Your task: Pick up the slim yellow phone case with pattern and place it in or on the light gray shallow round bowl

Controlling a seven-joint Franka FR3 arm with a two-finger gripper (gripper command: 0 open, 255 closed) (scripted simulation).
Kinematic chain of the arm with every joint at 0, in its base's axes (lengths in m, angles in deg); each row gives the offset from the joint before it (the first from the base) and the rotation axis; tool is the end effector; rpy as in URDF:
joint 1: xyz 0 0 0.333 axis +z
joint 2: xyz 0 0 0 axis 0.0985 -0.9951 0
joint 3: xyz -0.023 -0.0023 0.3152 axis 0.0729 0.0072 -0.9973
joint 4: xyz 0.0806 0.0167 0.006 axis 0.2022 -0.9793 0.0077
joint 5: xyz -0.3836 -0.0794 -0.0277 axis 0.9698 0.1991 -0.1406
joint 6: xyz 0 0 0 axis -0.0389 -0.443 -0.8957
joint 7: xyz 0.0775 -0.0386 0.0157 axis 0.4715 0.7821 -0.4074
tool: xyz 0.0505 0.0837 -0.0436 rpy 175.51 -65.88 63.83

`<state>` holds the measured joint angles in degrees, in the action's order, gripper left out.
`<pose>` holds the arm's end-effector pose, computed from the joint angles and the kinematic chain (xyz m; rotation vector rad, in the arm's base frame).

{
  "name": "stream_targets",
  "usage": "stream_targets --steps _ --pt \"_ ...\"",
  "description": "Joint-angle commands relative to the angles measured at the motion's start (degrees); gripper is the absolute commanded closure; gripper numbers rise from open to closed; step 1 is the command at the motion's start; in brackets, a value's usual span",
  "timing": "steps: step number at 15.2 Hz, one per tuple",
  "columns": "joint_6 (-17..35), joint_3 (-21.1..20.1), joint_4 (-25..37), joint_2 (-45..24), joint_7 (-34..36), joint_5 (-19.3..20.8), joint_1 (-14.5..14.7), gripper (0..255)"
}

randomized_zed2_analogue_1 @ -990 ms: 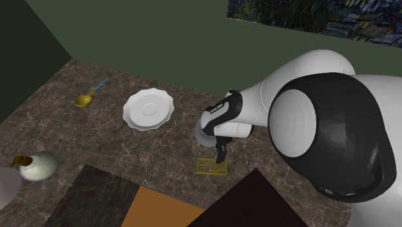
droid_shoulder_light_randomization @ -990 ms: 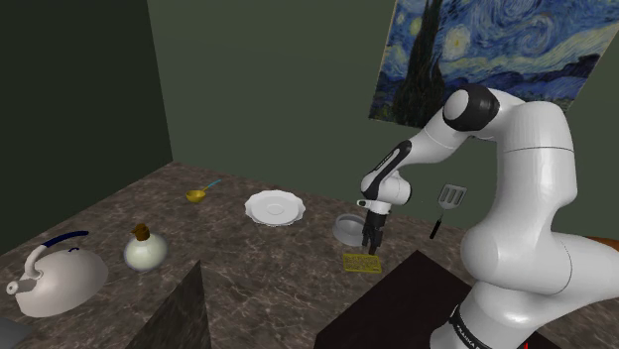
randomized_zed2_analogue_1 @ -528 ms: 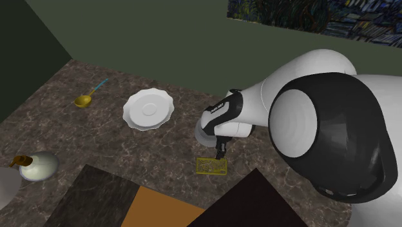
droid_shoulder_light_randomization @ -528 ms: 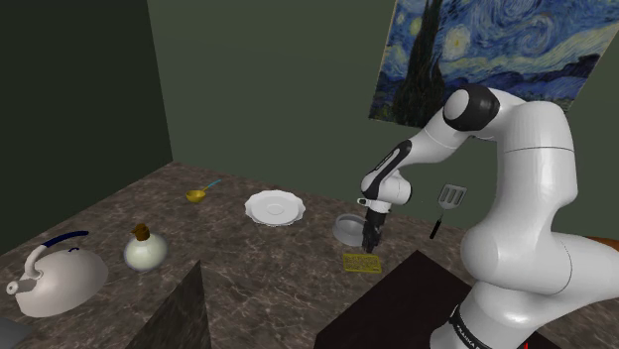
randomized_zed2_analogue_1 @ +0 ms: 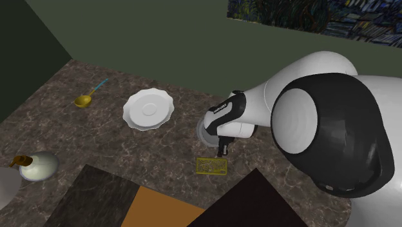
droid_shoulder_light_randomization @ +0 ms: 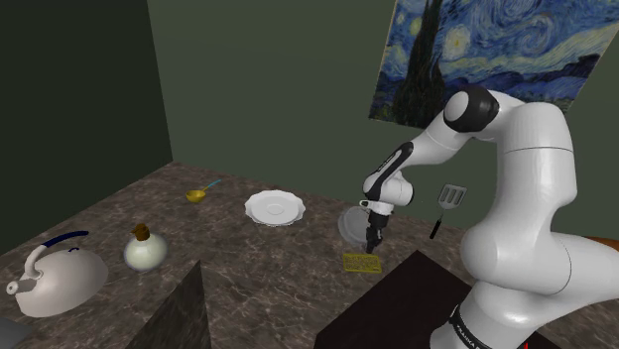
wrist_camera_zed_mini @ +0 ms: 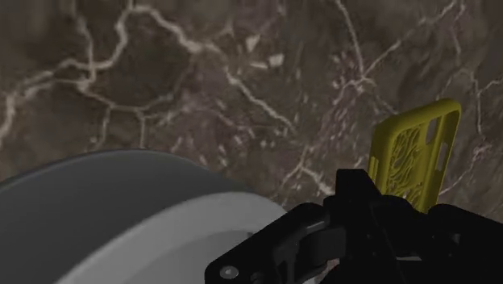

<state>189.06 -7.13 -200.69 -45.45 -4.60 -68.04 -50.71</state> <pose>0.4319 -0.2503 0.0461 -2.4671 -1.1351 0.0629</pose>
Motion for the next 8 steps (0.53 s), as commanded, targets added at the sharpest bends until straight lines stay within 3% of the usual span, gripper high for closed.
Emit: stream_targets --steps 1,8 --pt "0.0 0.0 -0.1 -0.1 0.0 0.0 0.0 0" --pt "-13.0 -3.0 9.7 -2.2 6.1 0.3 7.2 0"
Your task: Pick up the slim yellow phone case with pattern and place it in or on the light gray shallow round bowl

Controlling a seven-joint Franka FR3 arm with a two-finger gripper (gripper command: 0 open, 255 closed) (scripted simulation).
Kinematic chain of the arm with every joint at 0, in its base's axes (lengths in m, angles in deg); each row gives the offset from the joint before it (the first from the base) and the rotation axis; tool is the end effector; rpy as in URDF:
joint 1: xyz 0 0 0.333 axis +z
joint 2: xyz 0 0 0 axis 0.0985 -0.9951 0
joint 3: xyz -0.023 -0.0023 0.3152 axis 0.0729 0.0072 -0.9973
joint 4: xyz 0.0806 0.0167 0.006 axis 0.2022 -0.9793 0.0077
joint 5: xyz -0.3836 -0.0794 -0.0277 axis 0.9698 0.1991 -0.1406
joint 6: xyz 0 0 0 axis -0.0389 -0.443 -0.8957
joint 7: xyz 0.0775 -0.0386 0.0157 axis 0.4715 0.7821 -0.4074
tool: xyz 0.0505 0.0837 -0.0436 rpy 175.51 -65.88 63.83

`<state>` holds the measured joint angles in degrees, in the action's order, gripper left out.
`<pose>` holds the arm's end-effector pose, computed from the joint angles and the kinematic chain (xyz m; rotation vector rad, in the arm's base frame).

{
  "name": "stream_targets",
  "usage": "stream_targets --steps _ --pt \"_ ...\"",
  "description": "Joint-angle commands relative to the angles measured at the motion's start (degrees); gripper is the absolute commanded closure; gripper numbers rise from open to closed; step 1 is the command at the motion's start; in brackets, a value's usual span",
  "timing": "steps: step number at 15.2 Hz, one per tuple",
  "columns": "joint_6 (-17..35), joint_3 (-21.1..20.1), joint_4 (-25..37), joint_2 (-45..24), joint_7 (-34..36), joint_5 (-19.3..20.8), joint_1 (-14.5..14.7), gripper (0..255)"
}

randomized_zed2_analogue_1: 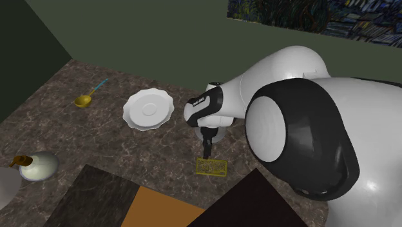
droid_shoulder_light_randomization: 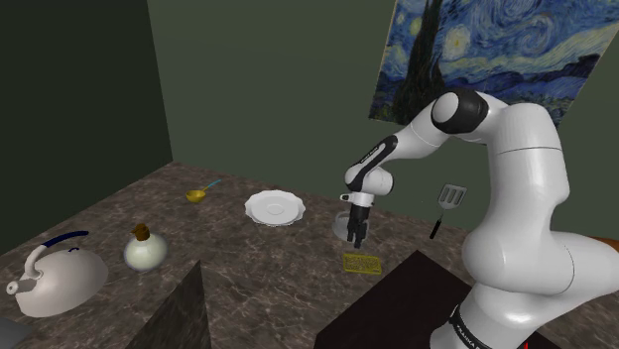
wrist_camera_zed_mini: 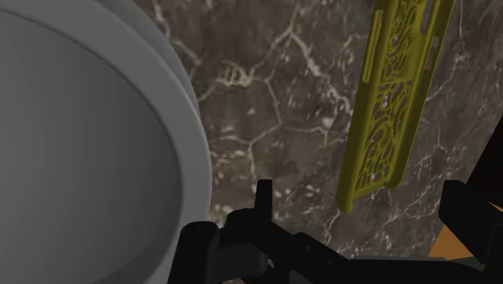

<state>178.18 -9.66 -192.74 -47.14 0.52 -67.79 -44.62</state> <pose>0.4946 -0.1975 0.0625 -2.3586 -1.1828 0.1444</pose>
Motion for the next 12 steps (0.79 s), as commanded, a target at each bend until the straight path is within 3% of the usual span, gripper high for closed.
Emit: stream_targets --steps 1,12 --pt "-3.3 -0.7 2.7 -0.8 1.4 0.0 1.7 0" --pt "1.8 -0.4 1.0 -4.0 1.6 0.3 2.6 0"
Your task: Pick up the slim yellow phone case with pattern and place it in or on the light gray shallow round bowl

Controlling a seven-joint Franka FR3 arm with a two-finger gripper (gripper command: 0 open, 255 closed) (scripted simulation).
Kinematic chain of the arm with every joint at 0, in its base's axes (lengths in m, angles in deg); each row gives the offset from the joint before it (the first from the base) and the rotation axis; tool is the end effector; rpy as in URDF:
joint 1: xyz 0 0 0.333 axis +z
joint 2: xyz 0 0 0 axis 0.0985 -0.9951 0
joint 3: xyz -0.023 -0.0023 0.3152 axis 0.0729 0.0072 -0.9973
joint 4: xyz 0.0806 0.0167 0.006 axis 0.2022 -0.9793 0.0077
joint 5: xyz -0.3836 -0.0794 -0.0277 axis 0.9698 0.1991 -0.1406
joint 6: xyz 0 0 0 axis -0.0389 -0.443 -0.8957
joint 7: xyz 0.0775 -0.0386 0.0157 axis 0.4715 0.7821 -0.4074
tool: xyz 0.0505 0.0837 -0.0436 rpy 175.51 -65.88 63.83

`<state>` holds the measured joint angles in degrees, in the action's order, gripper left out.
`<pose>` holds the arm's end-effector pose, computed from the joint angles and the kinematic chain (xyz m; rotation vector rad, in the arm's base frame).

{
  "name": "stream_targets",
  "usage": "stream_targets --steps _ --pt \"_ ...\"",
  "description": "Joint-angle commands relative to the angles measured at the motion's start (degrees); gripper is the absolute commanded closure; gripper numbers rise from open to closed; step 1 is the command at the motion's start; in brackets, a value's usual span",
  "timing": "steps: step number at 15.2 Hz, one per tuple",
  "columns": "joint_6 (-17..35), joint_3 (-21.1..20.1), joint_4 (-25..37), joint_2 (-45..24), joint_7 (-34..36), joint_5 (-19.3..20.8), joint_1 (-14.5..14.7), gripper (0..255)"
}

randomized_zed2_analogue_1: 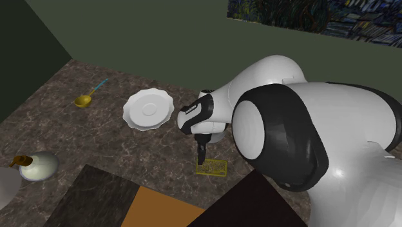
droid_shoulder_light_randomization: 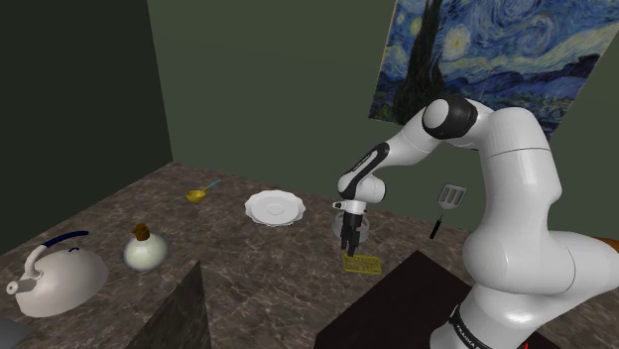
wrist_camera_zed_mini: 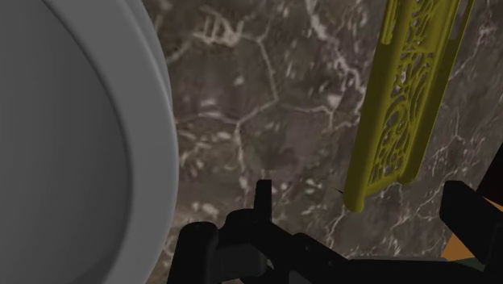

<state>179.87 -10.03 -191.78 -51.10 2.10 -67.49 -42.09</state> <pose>0.4986 -0.1665 0.0333 -2.3276 -1.1936 0.1686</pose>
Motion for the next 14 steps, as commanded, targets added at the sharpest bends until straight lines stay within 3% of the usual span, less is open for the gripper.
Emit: stream_targets --steps 1,4,5,14 --pt "0.1 0.0 0.0 0.0 0.0 0.0 0.0 0" --pt "0.1 0.0 0.0 0.0 0.0 0.0 0.0 0" --pt "0.1 0.0 0.0 0.0 0.0 0.0 0.0 255" --pt "0.1 0.0 0.0 0.0 0.0 0.0 0.0 255"
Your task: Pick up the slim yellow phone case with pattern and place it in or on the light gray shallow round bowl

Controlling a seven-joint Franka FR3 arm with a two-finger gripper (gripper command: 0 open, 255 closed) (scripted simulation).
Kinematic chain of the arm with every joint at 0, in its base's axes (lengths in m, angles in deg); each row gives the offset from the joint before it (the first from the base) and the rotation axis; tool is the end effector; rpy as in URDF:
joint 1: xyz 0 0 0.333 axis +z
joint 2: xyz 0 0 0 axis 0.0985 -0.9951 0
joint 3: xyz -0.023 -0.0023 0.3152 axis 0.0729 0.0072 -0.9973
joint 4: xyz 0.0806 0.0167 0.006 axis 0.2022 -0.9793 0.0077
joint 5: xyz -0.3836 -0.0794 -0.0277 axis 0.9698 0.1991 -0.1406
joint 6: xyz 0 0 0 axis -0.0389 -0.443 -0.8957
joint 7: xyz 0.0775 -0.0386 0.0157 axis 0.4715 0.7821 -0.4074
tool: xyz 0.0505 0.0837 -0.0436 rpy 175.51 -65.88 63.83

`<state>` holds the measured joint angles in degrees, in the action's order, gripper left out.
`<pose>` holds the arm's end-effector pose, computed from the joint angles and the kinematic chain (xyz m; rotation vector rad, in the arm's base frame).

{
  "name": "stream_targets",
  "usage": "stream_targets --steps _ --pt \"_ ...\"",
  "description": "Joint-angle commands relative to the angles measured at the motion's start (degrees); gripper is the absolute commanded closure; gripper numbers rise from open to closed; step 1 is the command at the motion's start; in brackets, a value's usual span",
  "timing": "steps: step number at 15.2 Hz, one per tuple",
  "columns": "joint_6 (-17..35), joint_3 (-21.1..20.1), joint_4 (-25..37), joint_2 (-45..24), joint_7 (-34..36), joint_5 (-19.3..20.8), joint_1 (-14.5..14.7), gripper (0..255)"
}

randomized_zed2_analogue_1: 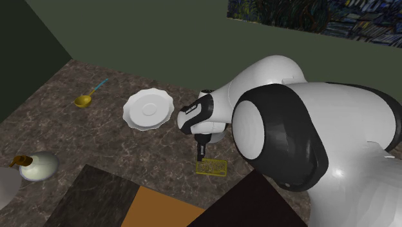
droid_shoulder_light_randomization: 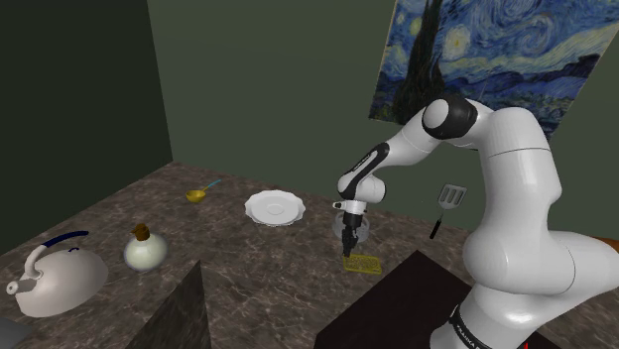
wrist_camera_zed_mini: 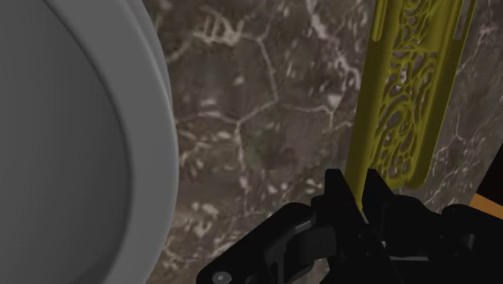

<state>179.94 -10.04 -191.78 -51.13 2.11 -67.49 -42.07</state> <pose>0.4987 -0.1662 0.0330 -2.3280 -1.1940 0.1680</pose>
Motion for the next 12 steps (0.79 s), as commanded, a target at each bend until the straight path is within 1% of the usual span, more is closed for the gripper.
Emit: stream_targets --steps 1,12 --pt "-0.4 -0.1 -0.4 0.8 0.0 -0.1 -0.1 255" --pt "-5.1 -1.9 -3.8 9.0 0.3 -1.6 -1.6 255"
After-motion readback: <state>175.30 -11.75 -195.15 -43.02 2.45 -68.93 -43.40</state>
